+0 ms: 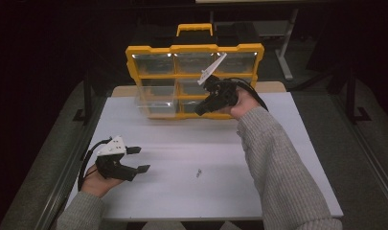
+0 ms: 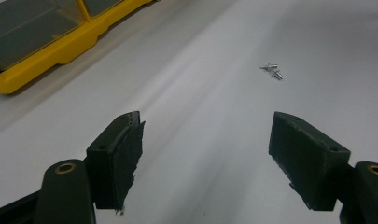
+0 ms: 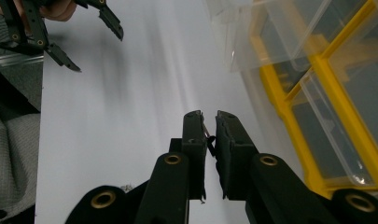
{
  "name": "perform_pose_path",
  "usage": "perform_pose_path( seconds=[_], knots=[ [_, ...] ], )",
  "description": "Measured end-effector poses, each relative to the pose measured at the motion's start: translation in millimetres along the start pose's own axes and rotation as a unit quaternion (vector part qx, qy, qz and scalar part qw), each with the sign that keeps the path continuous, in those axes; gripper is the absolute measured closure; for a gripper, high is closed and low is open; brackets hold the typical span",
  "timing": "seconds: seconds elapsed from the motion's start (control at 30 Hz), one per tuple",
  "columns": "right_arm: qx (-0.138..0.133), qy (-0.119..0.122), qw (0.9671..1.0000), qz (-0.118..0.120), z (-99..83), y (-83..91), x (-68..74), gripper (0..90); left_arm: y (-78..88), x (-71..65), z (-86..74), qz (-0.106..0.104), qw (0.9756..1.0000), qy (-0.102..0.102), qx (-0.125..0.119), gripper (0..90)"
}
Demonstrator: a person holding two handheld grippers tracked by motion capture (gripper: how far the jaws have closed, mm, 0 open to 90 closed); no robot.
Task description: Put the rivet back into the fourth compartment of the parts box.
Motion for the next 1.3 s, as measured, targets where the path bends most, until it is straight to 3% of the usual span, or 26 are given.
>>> perform_pose_path(
  seconds=[0.43,0.57,0.73,0.9,1.3],
  knots=[
    [-0.008,0.013,0.9999,-0.003,30.0,11.4,-5.5,80.9,-0.4,-0.4,-0.5,0.000,1.0000,0.008,-0.002,25.4],
    [-0.021,0.024,0.9995,0.004,44.0,13.4,-3.6,80.9,-0.3,-0.3,-0.3,0.000,1.0000,0.005,-0.003,25.3],
    [-0.014,0.029,0.9995,0.004,64.0,10.9,-2.5,80.8,-0.1,-0.3,-0.6,-0.003,1.0000,0.006,0.002,25.2],
    [-0.014,0.033,0.9993,0.007,80.4,1.5,-5.2,80.8,-0.6,-0.8,-0.9,-0.004,0.9999,0.014,-0.004,25.1],
    [-0.004,0.023,0.9997,0.008,104.4,-31.9,-17.1,80.9,-1.4,-0.2,-1.2,-0.007,0.9999,0.010,0.001,25.1]
  ],
)
Point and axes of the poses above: each handheld gripper's, and its own axes: y roughly backward along the jaws, z roughly out of its top, x roughly to its left, the point moved 2 cm from there along -y, roughly forward along the jaws, and after that the axes turned 1 degree about -z, right-handed, at the moved point
